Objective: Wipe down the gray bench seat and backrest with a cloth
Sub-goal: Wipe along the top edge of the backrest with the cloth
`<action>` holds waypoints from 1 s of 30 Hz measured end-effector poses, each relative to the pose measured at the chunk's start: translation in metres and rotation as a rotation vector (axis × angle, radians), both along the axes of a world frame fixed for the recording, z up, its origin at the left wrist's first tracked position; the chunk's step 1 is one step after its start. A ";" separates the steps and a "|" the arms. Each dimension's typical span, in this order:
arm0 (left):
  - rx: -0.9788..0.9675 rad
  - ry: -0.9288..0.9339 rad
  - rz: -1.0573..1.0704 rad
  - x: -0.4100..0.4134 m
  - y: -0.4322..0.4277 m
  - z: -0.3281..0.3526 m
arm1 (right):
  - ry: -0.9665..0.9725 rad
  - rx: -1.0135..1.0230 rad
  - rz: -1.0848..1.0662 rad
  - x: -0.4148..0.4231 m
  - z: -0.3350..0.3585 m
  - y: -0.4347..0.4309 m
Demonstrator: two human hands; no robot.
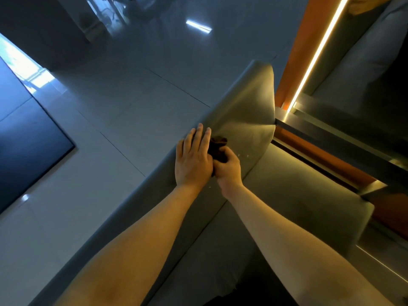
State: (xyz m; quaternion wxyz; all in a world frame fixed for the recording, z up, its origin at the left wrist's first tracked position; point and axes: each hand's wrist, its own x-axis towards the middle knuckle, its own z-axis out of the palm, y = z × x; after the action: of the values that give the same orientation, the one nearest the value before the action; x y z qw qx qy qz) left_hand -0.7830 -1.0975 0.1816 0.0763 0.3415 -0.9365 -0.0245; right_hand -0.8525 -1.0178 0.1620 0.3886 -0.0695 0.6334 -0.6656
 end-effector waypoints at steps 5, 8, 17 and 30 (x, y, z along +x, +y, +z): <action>-0.045 -0.029 -0.022 0.013 0.009 -0.003 | 0.126 0.030 0.022 -0.021 -0.005 0.005; -0.084 -0.044 0.003 0.020 0.015 -0.007 | 0.054 0.018 -0.148 -0.062 -0.003 -0.008; -0.151 -0.079 0.056 0.024 0.025 -0.019 | 0.097 0.105 -0.001 -0.006 -0.031 -0.008; -0.192 -0.102 0.023 0.030 0.024 -0.024 | 0.039 0.129 -0.141 -0.068 -0.021 -0.014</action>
State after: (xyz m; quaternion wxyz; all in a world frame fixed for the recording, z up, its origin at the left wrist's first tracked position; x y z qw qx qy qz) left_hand -0.7532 -1.0731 0.1571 0.0610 0.3444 -0.9331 0.0835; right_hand -0.9208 -1.0322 0.1405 0.3321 -0.0124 0.6857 -0.6476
